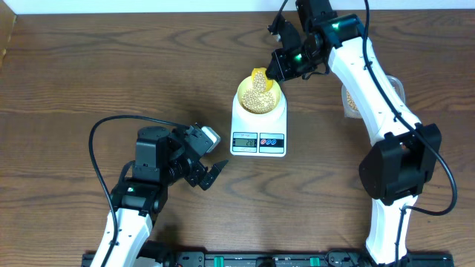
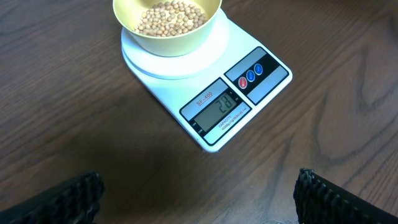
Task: Scoop item into bowl and weigh 50g on scale
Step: 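Tip the scoop over the yellow bowl to pour soybeans in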
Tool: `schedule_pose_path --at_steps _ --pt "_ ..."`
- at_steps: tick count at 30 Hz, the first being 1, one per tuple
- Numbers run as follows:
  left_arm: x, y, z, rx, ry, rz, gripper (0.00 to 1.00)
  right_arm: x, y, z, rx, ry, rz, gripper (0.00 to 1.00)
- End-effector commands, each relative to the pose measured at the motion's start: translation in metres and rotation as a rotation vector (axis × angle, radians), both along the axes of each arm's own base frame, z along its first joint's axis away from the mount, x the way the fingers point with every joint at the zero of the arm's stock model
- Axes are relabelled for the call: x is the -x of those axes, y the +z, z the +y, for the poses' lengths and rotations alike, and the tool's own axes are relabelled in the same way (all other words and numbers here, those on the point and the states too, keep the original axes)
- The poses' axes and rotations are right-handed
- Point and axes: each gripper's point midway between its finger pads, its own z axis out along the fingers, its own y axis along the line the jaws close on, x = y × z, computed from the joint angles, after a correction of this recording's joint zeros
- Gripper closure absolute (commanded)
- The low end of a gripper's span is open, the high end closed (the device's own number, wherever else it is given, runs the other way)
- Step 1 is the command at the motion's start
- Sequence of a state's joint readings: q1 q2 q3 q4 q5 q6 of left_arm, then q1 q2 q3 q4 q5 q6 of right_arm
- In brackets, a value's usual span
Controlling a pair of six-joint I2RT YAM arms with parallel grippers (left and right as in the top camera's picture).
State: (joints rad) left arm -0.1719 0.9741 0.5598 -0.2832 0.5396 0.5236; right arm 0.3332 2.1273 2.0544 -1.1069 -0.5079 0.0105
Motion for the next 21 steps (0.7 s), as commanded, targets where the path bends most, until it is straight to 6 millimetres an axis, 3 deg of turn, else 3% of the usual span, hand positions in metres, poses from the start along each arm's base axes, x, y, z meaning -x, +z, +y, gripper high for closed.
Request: schedule_pose_path --at_steps 1,21 --pt "-0.0031 0.0056 0.0021 -0.002 0.012 -0.018 0.01 -0.0044 0.0063 -0.0019 0.029 0.019 -0.051 0.99" --pt "-0.0031 0.0056 0.0021 -0.002 0.012 -0.018 0.01 -0.0047 0.0126 -0.0058 0.087 0.068 -0.109 0.99"
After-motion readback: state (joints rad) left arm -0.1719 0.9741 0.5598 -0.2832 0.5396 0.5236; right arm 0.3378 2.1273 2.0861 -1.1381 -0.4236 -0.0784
